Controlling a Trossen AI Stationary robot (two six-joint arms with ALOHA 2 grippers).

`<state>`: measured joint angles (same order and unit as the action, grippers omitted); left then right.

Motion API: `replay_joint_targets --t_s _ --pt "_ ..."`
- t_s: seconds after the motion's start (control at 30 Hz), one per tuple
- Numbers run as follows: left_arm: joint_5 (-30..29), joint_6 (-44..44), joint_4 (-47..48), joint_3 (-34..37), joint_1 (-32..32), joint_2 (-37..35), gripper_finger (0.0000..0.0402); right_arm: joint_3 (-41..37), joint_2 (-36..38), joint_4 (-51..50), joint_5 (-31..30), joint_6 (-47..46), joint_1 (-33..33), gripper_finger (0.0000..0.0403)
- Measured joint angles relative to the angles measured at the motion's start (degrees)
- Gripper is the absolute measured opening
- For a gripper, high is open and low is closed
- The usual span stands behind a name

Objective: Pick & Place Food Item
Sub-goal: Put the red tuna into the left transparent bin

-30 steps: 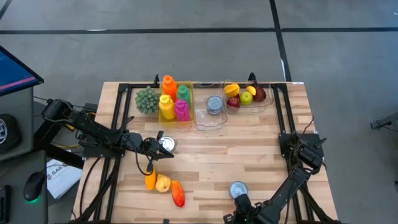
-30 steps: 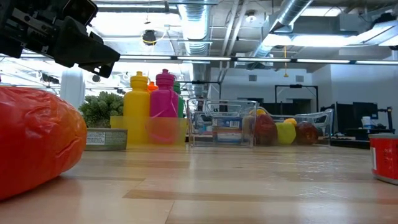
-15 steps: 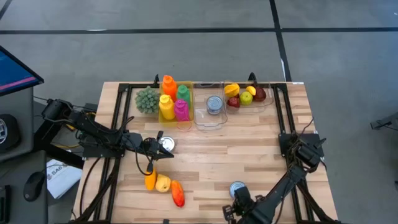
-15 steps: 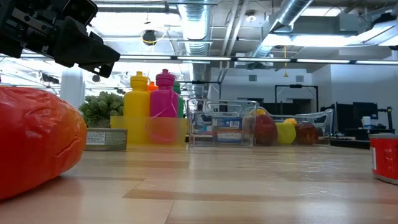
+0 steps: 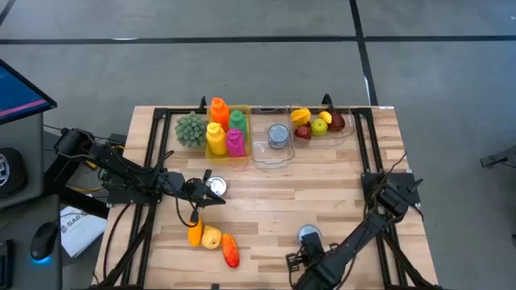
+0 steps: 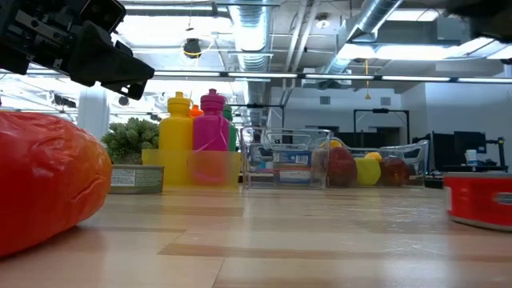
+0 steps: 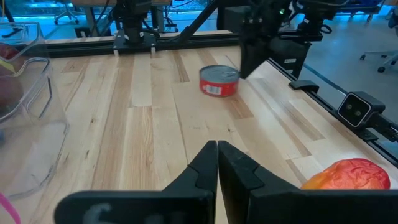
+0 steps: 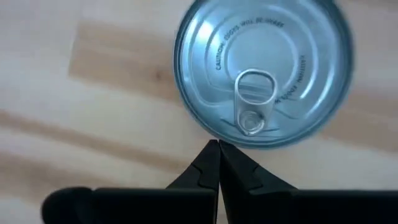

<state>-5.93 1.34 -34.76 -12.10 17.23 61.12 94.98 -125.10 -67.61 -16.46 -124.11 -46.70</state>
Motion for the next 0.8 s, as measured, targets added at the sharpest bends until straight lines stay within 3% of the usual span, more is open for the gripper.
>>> replay_joint_targets --t_s 0.17,0.4,0.53,0.8 --pt "0.0 0.0 -0.1 0.0 0.0 0.0 0.0002 0.1 0.1 -1.9 -4.2 0.1 0.9 0.0" --pt "0.0 0.0 -0.1 0.0 0.0 0.0 0.0002 0.1 0.1 -1.2 8.9 -0.2 1.5 0.0" --pt "0.0 0.0 -0.1 0.0 0.0 0.0 0.0002 0.1 0.1 -5.8 9.1 -6.4 0.5 0.0" --pt "0.0 0.0 -0.2 0.0 0.0 0.0 0.0002 0.1 0.1 -12.6 7.1 -7.3 2.5 0.0"
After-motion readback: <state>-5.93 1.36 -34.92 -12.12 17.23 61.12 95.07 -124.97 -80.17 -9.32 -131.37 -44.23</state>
